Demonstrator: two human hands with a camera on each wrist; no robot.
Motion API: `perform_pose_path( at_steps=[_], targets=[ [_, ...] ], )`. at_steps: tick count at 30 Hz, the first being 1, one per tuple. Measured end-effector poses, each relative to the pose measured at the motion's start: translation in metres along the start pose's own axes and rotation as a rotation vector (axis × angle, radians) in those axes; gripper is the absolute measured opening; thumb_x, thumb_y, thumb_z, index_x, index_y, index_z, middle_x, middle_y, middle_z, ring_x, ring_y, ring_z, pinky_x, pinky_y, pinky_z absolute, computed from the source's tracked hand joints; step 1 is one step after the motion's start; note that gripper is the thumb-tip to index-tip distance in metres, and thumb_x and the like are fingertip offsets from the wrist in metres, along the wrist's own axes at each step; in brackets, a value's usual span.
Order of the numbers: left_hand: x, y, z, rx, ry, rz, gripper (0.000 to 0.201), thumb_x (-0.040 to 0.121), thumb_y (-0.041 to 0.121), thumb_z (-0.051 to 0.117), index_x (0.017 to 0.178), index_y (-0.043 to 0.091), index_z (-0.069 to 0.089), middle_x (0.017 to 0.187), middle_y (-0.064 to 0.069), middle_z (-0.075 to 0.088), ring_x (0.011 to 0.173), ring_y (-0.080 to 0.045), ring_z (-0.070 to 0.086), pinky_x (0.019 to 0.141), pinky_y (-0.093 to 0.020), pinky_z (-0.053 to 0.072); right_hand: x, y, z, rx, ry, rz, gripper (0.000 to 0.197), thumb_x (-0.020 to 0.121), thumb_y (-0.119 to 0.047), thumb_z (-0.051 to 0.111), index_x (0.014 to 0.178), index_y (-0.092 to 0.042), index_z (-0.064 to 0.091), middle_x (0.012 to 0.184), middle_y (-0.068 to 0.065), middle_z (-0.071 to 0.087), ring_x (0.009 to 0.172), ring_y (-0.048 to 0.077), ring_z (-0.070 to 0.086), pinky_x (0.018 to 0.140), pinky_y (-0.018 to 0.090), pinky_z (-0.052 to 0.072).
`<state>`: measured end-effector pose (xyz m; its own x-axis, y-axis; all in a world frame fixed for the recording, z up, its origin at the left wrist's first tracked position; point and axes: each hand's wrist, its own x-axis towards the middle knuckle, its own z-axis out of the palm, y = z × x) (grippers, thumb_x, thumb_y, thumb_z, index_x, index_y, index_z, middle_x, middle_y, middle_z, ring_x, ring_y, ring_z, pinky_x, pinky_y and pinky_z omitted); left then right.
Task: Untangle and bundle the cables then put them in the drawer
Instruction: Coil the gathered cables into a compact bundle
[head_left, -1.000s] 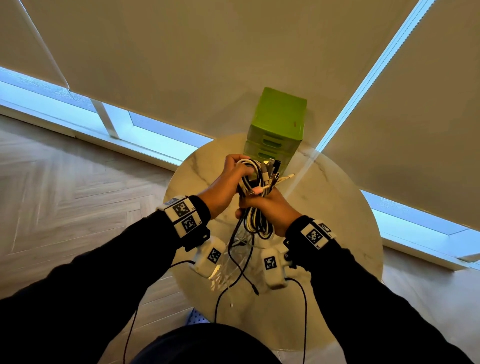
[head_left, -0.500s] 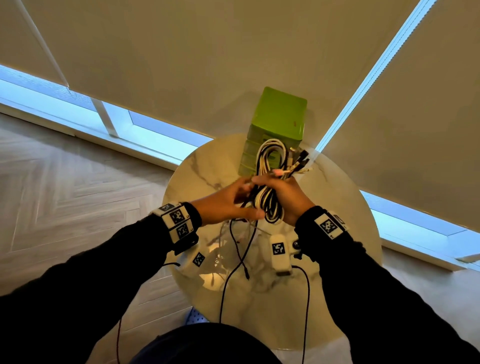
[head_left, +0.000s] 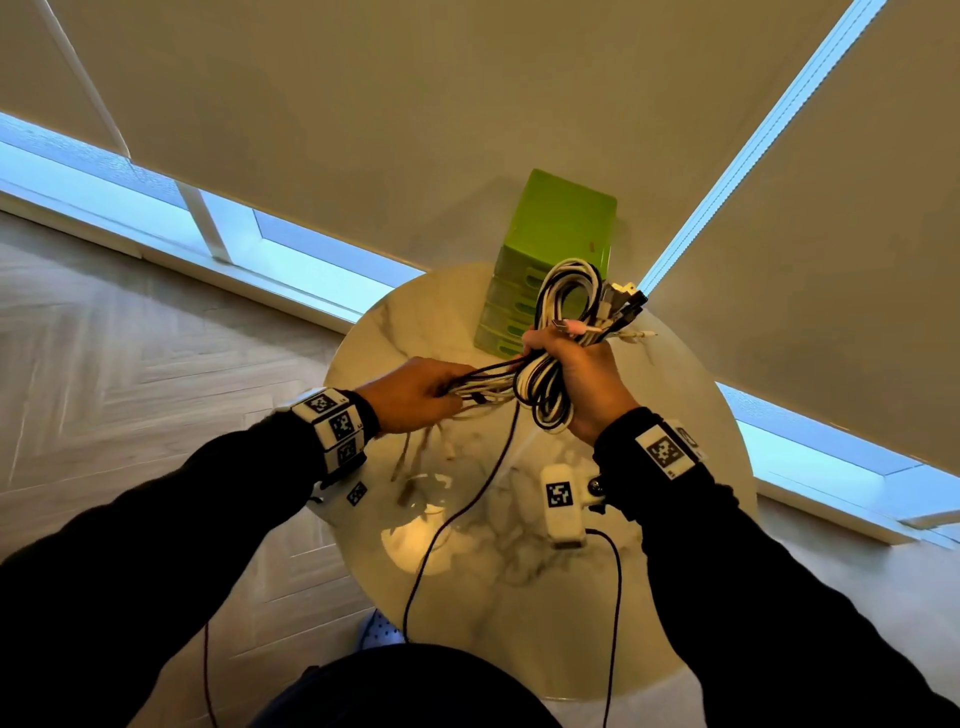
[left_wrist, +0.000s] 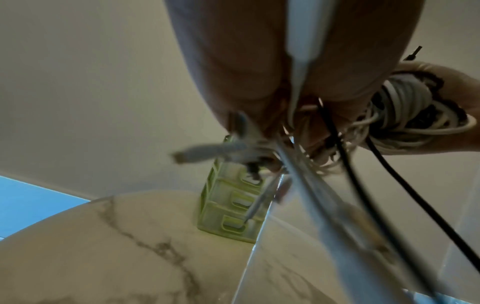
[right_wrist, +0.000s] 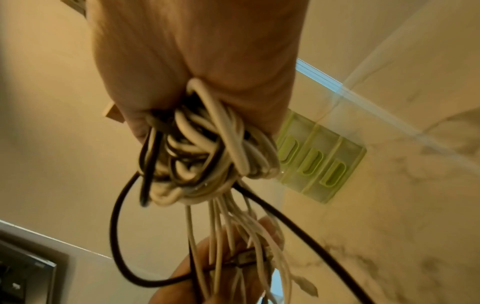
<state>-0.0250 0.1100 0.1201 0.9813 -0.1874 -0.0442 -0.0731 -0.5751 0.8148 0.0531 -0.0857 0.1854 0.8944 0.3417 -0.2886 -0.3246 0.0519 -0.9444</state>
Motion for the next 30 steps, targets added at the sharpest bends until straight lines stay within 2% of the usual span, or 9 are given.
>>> perform_pose_path(
  at_steps=[4, 6, 9, 13, 17, 20, 23, 25, 30],
  targets=[
    [-0.002, -0.012, -0.003, 0.071, 0.082, -0.041, 0.034, 0.101, 0.011, 0.056, 0.133, 0.020, 0.062, 0.104, 0.011, 0.067, 0.082, 0.014, 0.057, 0.075, -0.005, 0.039, 0.007, -0.001, -0.007, -0.035, 0.091, 0.000, 0.011, 0.086, 0.002, 0.065, 0.097, 0.003, 0.063, 0.077, 0.022, 0.065, 0.067, 0.030, 0.069, 0.062, 0.034, 0.057],
    [-0.005, -0.018, 0.000, 0.081, 0.117, -0.036, 0.038, 0.099, 0.020, 0.062, 0.137, 0.023, 0.059, 0.123, 0.008, 0.065, 0.102, 0.009, 0.054, 0.086, -0.003, 0.037, 0.013, 0.000, -0.008, -0.055, 0.163, -0.004, 0.022, 0.082, -0.002, 0.070, 0.102, 0.007, 0.064, 0.085, 0.027, 0.066, 0.070, 0.032, 0.070, 0.065, 0.036, 0.058],
    [-0.008, -0.029, 0.010, 0.154, 0.199, 0.004, 0.048, 0.093, 0.033, 0.068, 0.138, 0.026, 0.054, 0.136, 0.003, 0.055, 0.122, -0.010, 0.051, 0.103, -0.025, 0.038, 0.022, 0.001, -0.010, -0.084, 0.303, -0.030, 0.038, 0.069, -0.015, 0.078, 0.103, 0.002, 0.071, 0.096, 0.025, 0.073, 0.087, 0.039, 0.073, 0.082, 0.050, 0.061],
    [-0.009, -0.013, 0.026, -0.108, 0.190, -0.061, 0.013, 0.100, 0.035, 0.058, 0.107, 0.026, 0.064, 0.102, 0.010, 0.065, 0.094, -0.008, 0.061, 0.086, -0.029, 0.047, 0.027, 0.002, -0.011, -0.090, 0.378, -0.056, 0.025, 0.071, -0.015, 0.077, 0.095, -0.012, 0.074, 0.098, 0.018, 0.075, 0.094, 0.037, 0.072, 0.088, 0.055, 0.058],
    [0.003, 0.008, 0.046, 0.007, 0.355, 0.087, 0.028, 0.095, 0.033, 0.066, 0.118, 0.021, 0.056, 0.116, 0.005, 0.054, 0.102, -0.008, 0.053, 0.085, -0.019, 0.043, 0.027, 0.006, -0.007, -0.047, 0.330, -0.031, 0.032, 0.079, -0.008, 0.076, 0.109, 0.001, 0.070, 0.091, 0.016, 0.072, 0.088, 0.035, 0.073, 0.084, 0.051, 0.060],
    [0.024, 0.017, 0.043, -0.076, 0.473, 0.040, 0.025, 0.091, 0.030, 0.071, 0.104, 0.021, 0.052, 0.106, 0.004, 0.056, 0.092, -0.009, 0.052, 0.075, -0.012, 0.040, 0.025, 0.008, -0.006, -0.052, 0.291, -0.030, 0.033, 0.079, -0.006, 0.075, 0.108, 0.007, 0.068, 0.086, 0.017, 0.069, 0.088, 0.041, 0.072, 0.081, 0.051, 0.061],
    [0.035, 0.015, 0.031, -0.087, 0.458, 0.048, 0.021, 0.087, 0.008, 0.070, 0.092, 0.020, 0.053, 0.087, 0.010, 0.055, 0.072, -0.002, 0.050, 0.065, -0.011, 0.038, 0.025, 0.006, -0.013, -0.094, 0.280, -0.028, 0.029, 0.080, -0.005, 0.075, 0.106, 0.008, 0.069, 0.085, 0.017, 0.070, 0.081, 0.033, 0.071, 0.074, 0.041, 0.060],
    [0.037, 0.007, 0.023, -0.020, 0.420, 0.040, 0.029, 0.078, -0.004, 0.066, 0.086, 0.020, 0.052, 0.081, 0.012, 0.050, 0.069, 0.001, 0.046, 0.063, -0.012, 0.035, 0.026, 0.006, -0.018, -0.130, 0.278, -0.021, 0.028, 0.078, -0.008, 0.076, 0.103, 0.003, 0.071, 0.086, 0.017, 0.071, 0.085, 0.035, 0.072, 0.078, 0.045, 0.061],
    [0.033, -0.016, 0.021, 0.074, 0.388, -0.097, 0.034, 0.076, -0.007, 0.065, 0.088, 0.021, 0.051, 0.083, 0.009, 0.048, 0.069, -0.001, 0.046, 0.066, -0.019, 0.036, 0.027, 0.012, -0.027, -0.162, 0.290, -0.029, 0.032, 0.076, -0.013, 0.078, 0.105, -0.003, 0.072, 0.097, 0.019, 0.073, 0.094, 0.037, 0.072, 0.084, 0.050, 0.060]
  ],
)
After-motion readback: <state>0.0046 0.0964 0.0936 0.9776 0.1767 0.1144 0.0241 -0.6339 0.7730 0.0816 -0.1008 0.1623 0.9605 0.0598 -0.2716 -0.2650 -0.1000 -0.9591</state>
